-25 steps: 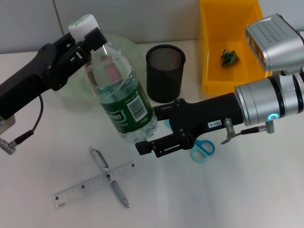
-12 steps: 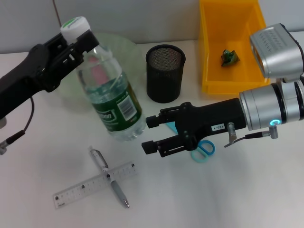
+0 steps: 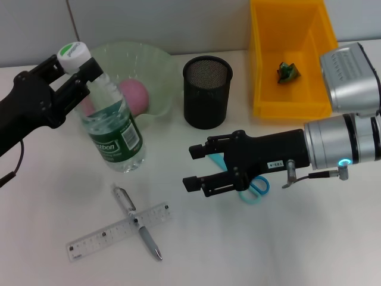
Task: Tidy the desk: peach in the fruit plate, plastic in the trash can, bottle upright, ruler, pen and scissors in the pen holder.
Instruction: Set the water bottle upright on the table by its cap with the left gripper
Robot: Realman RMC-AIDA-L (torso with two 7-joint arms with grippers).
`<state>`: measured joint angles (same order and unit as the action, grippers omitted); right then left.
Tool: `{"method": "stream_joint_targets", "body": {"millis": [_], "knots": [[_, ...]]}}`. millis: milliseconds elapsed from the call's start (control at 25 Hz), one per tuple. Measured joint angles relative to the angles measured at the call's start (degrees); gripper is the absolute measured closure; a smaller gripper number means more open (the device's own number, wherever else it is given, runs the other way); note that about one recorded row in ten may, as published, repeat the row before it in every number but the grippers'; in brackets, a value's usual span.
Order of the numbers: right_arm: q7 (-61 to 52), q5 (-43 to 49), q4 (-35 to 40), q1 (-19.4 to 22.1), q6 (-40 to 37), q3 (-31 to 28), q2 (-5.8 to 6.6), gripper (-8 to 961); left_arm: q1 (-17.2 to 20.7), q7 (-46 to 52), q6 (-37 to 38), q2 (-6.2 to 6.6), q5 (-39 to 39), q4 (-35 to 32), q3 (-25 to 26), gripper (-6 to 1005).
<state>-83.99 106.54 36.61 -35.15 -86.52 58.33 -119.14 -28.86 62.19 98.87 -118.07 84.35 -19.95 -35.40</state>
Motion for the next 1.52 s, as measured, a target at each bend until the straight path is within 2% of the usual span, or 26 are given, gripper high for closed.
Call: {"method": "stream_joint_targets", "body": {"millis": [240,800,1120,1520], "knots": [[7.66,-2.58,-2.82,0.80,0.50,-0.15,-0.10,184,1.32,-3.83,-4.14,-0.06,-0.13,-0.01,-0.08,564],[15.74,-4.23,-6.45,2.23,2.85,-0.19,-0.29,185,2.15,-11.48,-9.48,-0.47,-0.29,1.18,0.98,565],[24.56,-10.25,-8.46,5.39,4.61,-0.23,-0.30,184,2.33,-12.80,-10.93,-0.35,-0.34,1.18,1.65,565],[24.89,-10.49,-9.52,5.61,7.52,0.14,-0.30,185,1.98,-15.03,-13.78,-0.55,-0.34,2.12,2.23,565]]}}
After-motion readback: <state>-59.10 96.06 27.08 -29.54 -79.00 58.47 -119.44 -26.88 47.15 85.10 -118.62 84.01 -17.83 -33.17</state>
